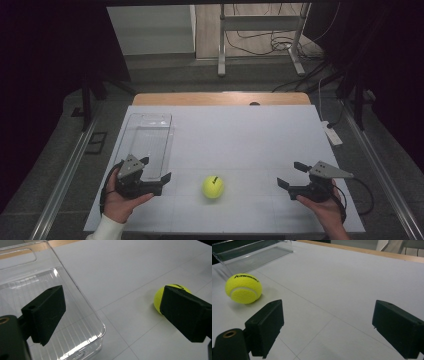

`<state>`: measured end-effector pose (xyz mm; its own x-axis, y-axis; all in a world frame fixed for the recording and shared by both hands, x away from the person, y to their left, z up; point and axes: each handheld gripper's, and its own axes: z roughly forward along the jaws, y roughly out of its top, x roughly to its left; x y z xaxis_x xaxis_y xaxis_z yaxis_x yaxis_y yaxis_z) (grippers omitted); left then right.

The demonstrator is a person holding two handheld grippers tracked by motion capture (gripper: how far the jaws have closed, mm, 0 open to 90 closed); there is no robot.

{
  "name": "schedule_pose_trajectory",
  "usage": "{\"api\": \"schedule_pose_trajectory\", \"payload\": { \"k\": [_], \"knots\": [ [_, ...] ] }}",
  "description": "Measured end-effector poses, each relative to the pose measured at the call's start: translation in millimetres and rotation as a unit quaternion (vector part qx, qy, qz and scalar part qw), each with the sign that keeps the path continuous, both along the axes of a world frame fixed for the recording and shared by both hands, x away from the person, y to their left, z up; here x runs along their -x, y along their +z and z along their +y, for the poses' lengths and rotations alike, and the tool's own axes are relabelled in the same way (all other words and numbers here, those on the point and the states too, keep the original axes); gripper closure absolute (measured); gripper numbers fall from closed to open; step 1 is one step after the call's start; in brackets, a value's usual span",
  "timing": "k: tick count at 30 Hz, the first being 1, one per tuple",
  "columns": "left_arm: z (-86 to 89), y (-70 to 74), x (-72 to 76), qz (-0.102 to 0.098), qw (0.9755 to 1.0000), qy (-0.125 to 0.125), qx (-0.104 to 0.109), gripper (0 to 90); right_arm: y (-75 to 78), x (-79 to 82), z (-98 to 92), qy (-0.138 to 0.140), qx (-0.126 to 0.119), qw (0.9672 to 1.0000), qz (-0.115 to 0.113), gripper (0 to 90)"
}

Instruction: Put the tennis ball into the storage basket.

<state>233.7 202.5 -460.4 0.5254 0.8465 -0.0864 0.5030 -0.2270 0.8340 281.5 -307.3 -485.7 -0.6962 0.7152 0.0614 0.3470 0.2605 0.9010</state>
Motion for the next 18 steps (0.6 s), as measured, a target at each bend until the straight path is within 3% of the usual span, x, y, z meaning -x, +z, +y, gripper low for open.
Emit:
{"api": "schedule_pose_trajectory", "payload": {
  "k": [18],
  "knots": [
    [-11.5, -0.1, -8.6, 0.032, 0.9988, -0.031, -0.018, 8.0, -0.8, -1.3, -0.9, -0.002, 0.002, 1.0000, -0.002, 11.5]
  ]
}}
